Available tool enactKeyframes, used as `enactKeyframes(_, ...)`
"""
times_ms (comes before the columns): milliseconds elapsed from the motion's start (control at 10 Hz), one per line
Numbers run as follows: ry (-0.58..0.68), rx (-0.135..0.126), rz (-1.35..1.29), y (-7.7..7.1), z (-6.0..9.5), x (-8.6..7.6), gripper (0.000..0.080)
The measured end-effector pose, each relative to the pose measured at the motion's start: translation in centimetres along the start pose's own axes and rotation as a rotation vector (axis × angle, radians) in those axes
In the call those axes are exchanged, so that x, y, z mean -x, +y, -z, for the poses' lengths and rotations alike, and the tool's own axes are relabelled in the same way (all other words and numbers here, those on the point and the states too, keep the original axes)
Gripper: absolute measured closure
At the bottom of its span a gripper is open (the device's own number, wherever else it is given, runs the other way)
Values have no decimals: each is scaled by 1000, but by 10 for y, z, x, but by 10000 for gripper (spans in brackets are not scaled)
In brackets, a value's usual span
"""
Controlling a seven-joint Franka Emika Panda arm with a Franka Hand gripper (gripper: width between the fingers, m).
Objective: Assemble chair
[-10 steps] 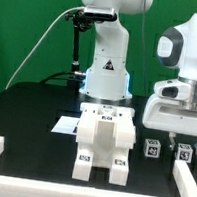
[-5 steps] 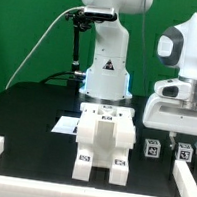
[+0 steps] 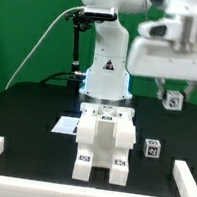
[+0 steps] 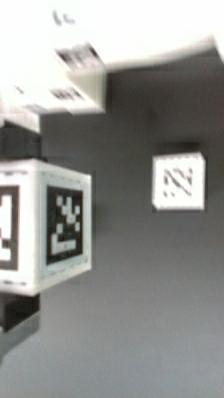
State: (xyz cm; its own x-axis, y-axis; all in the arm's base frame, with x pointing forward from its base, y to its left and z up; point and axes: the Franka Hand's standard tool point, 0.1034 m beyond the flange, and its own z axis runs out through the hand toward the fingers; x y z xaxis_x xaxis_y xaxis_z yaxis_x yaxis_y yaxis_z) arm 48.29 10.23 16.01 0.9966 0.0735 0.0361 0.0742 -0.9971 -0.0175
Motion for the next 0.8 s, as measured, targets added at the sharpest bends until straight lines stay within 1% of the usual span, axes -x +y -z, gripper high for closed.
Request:
enactKeyframes(100,13,5,-10,4,4,-6,515)
enactKeyframes(200,10,9,-13,-1,-2,-5,515)
enactKeyframes(700,8,10,-16,1,-3,-5,515)
enactKeyframes(800,9,12,33,12,-2,-7,515)
